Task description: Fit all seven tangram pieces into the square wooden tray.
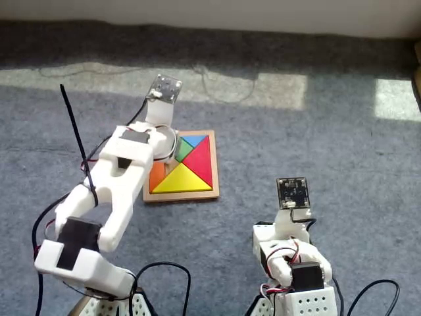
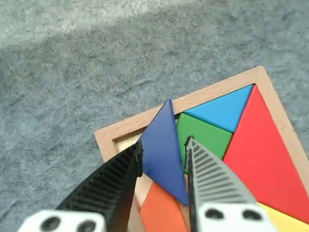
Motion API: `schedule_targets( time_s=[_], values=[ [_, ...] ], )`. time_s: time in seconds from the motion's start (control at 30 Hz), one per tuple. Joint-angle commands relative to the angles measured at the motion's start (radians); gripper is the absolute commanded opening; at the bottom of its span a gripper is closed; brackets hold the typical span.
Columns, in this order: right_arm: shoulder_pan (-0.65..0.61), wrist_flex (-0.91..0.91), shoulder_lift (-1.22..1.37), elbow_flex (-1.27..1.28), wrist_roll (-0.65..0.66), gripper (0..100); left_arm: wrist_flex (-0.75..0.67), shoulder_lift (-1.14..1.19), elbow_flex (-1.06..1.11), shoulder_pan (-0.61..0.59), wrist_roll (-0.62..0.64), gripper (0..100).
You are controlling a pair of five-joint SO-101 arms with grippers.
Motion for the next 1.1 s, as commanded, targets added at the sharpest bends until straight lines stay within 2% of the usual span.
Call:
schedule_targets(
  time_s=[0.0, 0.2, 0.8, 0.9, 0.97, 1.07],
  values=[
    [0.012, 0.004, -0.005, 0.153, -0.006, 0.9, 0.018, 0.033, -0.09, 0.005, 0.006, 16],
    [0.012, 0.004, -0.005, 0.153, -0.006, 0.9, 0.184, 0.076, -0.185, -0.042, 0.005, 16],
    [0.012, 0.004, -0.005, 0.153, -0.006, 0.9, 0.195, 0.068, -0.185, -0.084, 0.008, 15],
    [0.012, 0.004, -0.005, 0.153, -0.006, 0.9, 0.235, 0.036, -0.182, -0.084, 0.006, 15],
    [0.012, 0.004, -0.005, 0.153, -0.006, 0.9, 0.244, -0.008, -0.147, -0.084, 0.006, 15],
    [0.012, 0.004, -0.005, 0.153, -0.006, 0.9, 0.183, -0.108, -0.03, -0.084, 0.005, 15]
  ],
)
